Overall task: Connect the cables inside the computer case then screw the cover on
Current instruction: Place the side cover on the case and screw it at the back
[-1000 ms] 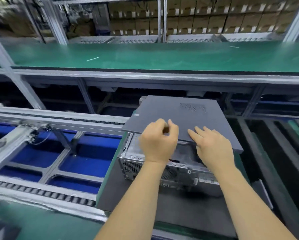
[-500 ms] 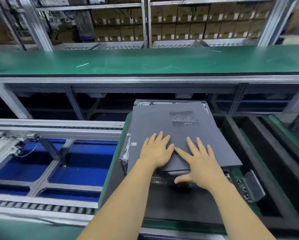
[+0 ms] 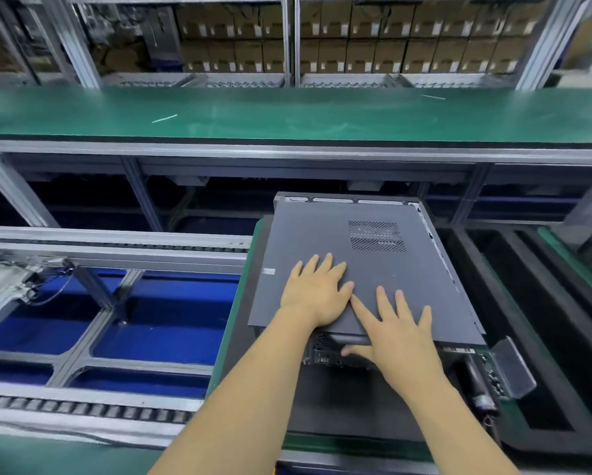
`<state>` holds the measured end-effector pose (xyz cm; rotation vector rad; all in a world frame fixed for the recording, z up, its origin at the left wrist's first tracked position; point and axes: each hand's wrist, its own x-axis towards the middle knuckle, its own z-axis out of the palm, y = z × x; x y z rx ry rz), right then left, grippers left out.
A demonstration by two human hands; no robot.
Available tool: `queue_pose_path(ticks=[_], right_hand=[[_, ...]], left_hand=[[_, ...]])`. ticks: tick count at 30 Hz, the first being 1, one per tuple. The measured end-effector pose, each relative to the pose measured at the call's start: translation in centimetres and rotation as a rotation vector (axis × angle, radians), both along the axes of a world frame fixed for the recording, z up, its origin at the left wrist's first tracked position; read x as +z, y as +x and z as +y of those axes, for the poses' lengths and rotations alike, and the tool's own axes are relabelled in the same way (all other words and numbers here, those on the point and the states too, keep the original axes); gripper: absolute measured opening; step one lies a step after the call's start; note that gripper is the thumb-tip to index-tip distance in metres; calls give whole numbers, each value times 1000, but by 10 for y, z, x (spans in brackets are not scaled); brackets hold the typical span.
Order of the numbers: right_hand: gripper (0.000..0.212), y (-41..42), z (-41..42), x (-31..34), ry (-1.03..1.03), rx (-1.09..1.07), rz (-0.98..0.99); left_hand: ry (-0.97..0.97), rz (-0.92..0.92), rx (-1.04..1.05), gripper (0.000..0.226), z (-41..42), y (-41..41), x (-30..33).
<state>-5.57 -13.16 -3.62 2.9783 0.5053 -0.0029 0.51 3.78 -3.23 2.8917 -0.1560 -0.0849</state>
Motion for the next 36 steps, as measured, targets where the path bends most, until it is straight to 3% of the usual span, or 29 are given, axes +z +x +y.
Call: queue_pose_path(ticks=[4,10,15,19,22,26,29,36], right_hand=[[80,-3,-2,8,55,115,-259],[66,3,1,11,125,187,-404],[53,17,-5,23,234,463,-696],[30,25,-14,28,263,594,-826],[21,28,-16,27,223,623,-838],[51,25,-18,6,241,485,-718],[61,16,-11,-18,224,402,-591],[58,11,-7,-34,193,356,-566]], left_hand=[[-60,-11,-8,60,0,2,4],[-99,34,-24,62,4,12,23],[-176,62,-7,63,5,22,45],[-274,22,22,62,3,18,46],[-317,-37,40,60,3,17,36],[-203,-59,-6,57,-1,20,18],[-120,-59,-68,56,-1,20,0],[-117,-82,-85,59,3,23,-9]])
